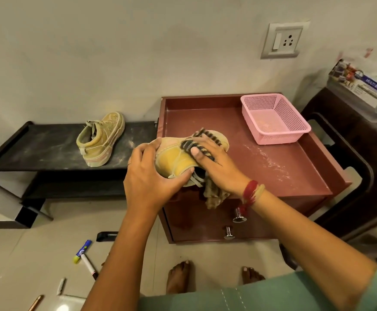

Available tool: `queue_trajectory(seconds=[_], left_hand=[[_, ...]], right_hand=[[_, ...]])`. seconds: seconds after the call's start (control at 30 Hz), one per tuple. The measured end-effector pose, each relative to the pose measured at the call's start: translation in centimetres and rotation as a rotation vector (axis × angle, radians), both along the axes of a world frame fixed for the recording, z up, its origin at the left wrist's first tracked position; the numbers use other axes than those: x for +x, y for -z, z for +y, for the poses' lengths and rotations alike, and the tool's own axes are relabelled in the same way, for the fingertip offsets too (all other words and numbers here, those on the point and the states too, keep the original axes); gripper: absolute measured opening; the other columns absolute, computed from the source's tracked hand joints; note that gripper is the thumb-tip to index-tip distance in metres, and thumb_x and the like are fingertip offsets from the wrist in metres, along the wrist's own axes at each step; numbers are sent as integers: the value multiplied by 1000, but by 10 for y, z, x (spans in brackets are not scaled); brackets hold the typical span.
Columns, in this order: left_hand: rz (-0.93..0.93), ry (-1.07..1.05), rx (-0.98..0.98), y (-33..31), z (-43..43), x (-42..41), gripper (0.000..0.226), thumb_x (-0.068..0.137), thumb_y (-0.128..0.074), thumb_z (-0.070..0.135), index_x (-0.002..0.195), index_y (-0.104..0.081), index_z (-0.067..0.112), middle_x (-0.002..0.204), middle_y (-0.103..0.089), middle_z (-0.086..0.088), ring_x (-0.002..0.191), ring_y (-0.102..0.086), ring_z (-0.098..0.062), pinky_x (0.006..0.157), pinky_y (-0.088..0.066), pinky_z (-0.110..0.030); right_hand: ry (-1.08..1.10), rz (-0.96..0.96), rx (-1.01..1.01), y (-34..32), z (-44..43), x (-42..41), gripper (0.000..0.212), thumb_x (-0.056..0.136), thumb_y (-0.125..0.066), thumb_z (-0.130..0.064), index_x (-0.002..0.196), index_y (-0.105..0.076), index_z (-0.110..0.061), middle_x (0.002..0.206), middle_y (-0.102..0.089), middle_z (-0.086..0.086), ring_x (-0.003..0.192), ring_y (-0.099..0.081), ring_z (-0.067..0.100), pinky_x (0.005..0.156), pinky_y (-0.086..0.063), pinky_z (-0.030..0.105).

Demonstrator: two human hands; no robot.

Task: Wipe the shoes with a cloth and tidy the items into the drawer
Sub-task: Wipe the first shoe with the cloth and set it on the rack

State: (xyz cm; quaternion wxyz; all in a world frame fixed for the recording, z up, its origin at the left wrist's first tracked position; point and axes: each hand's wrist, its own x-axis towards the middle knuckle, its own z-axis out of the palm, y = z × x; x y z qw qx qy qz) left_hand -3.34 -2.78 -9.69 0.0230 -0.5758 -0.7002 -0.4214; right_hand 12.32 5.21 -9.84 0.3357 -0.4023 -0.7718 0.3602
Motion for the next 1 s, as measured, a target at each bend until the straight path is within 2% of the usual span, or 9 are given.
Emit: queue_trajectory(seconds=[0.07,0.17,0.3,0.37,0.5,0.63,0.8,0.9,1.0], left_hand=[[1,3,-5,0,0,0,95,57,-60,77,132,-52,20,123,-52,1,111,-54,-17,77,-52,-35],[10,-5,4,0,-1,2,94,57,-59,77,131,-53,19,122,-53,-1,110,-55,-18,76,-52,-36],[-18,-13,10,0,-2,4,88,59,-58,70,129,-55,18,120,-55,-2,108,-56,-20,78,-53,-38],[-3,11,-4,0,-1,3,89,59,-59,71,130,-54,18,122,-54,-3,109,-55,-21,78,-53,-37],[14,60,-24,0,-1,-5,96,57,-63,77,133,-51,19,125,-52,-3,113,-53,-20,81,-52,-35],[-48,45,-25,-3,2,-6,96,55,-64,77,132,-52,19,124,-52,1,112,-53,-16,83,-48,-30],[-86,26,-45,-4,1,-10,100,56,-60,79,133,-53,16,124,-53,1,112,-52,-13,85,-44,-27],[-93,22,-46,-3,0,-11,100,56,-59,79,133,-53,15,123,-54,1,111,-52,-13,85,-42,-25],[-106,26,-51,-3,0,-13,100,57,-60,78,133,-54,14,123,-56,0,111,-53,-14,87,-46,-29]], right_hand=[[0,-22,-19,-4,2,2,42,95,-43,-41,131,-51,-21,139,-44,-9,137,-22,5,116,-11,49],[85,-166,30,-6,4,-1,46,95,-40,-47,134,-47,-24,144,-41,-5,142,-17,17,114,-13,53],[-168,-58,8,-12,-10,-6,47,89,-38,-49,131,-48,-32,141,-43,-12,141,-18,8,115,4,46],[-182,-52,7,-10,-11,-2,45,88,-38,-47,131,-46,-34,137,-41,-19,139,-16,2,114,4,42],[63,-62,-22,4,3,9,51,95,-42,-44,141,-36,-24,151,-27,-9,142,-9,10,117,-9,49],[246,41,-149,10,4,11,50,98,-36,-39,144,-29,-22,158,-3,-3,143,-4,11,114,-8,33],[129,86,-71,21,2,4,47,99,-39,-30,143,-30,-19,151,-24,-3,141,-8,6,116,-11,31],[258,106,-162,16,14,11,49,99,-37,-30,145,-26,-15,154,-22,2,143,-12,15,114,-11,30],[86,72,-140,14,18,15,45,99,-40,-27,141,-36,-13,149,-31,2,140,-15,8,114,-13,28]])
